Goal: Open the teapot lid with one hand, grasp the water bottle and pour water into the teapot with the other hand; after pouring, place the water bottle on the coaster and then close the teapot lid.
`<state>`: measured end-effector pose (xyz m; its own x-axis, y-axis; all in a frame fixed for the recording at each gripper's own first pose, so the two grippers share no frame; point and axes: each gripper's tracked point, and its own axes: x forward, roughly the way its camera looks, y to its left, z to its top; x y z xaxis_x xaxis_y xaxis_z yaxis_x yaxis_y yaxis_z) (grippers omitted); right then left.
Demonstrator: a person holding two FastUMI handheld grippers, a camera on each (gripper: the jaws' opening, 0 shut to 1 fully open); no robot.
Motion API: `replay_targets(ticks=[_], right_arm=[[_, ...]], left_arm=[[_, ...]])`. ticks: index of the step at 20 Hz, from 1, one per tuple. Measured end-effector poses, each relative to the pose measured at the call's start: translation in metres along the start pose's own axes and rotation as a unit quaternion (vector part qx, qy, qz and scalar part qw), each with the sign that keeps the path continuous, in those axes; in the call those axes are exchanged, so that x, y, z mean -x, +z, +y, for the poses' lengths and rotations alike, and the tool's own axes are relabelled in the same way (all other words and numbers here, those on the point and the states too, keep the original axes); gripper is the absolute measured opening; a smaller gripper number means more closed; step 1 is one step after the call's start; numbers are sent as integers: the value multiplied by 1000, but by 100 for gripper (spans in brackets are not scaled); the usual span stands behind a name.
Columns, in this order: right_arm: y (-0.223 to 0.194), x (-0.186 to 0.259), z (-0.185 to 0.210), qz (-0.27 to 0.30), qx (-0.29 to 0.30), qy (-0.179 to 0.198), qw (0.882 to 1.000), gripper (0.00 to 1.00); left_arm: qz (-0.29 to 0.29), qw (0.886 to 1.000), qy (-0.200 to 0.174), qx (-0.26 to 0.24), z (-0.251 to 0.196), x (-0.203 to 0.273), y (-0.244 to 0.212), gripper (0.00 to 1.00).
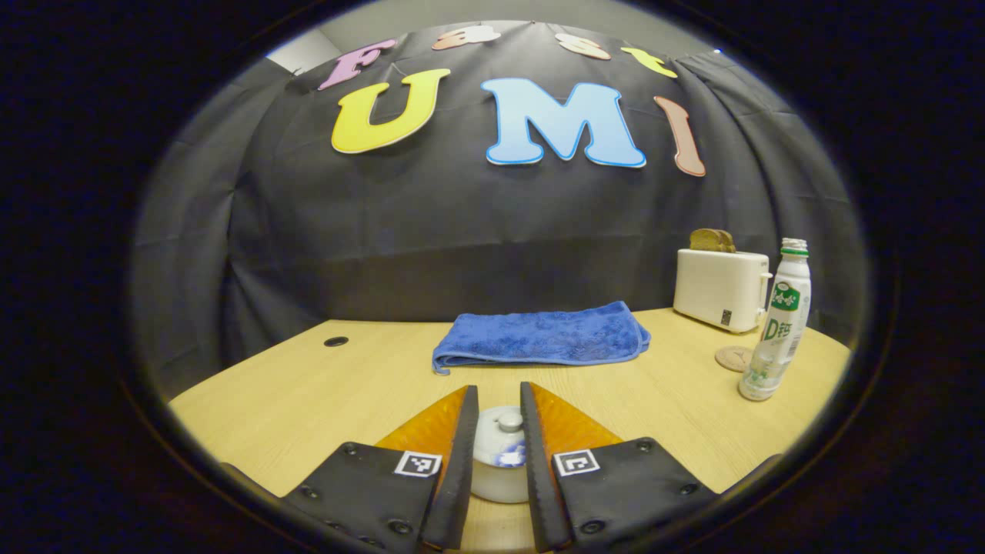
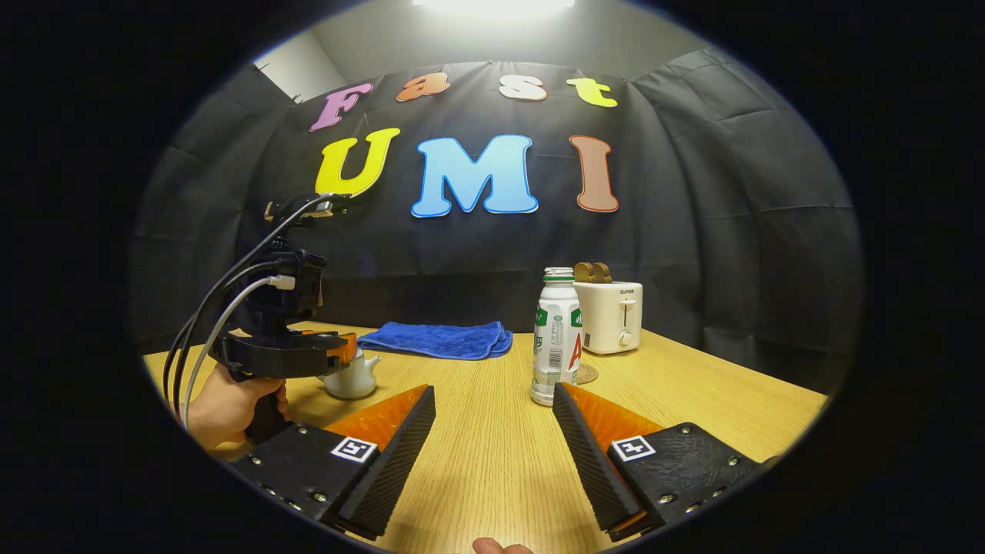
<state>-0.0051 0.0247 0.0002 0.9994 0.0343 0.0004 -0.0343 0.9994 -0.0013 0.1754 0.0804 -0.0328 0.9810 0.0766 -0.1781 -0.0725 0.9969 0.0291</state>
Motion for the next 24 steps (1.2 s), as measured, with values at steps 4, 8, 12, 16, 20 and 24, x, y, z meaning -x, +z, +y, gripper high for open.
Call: replay_targets(ticks=[4, 8, 12, 16, 20, 24], right_arm=[[0, 0, 1, 1, 0, 4, 1000, 95], [1, -2, 1, -1, 1, 11, 1000, 95], [16, -12, -20, -25, 15, 6, 1000, 95], [36, -39, -52, -44, 42, -13, 998, 95], [35, -86, -73, -21, 37, -33, 999, 95], [22, -121, -75, -2, 58, -43, 997, 95]], left_arm=[[-8, 1000, -11, -20, -6, -1, 2, 19], [-37, 999, -29, 23, -4, 8, 24, 20], [-94, 994, -46, 14, -15, 43, 61, 20], [-107, 991, -80, 26, -25, 76, 65, 20], [-135, 988, -72, 21, -12, 100, 66, 19], [-129, 988, -75, 31, -9, 99, 58, 16]])
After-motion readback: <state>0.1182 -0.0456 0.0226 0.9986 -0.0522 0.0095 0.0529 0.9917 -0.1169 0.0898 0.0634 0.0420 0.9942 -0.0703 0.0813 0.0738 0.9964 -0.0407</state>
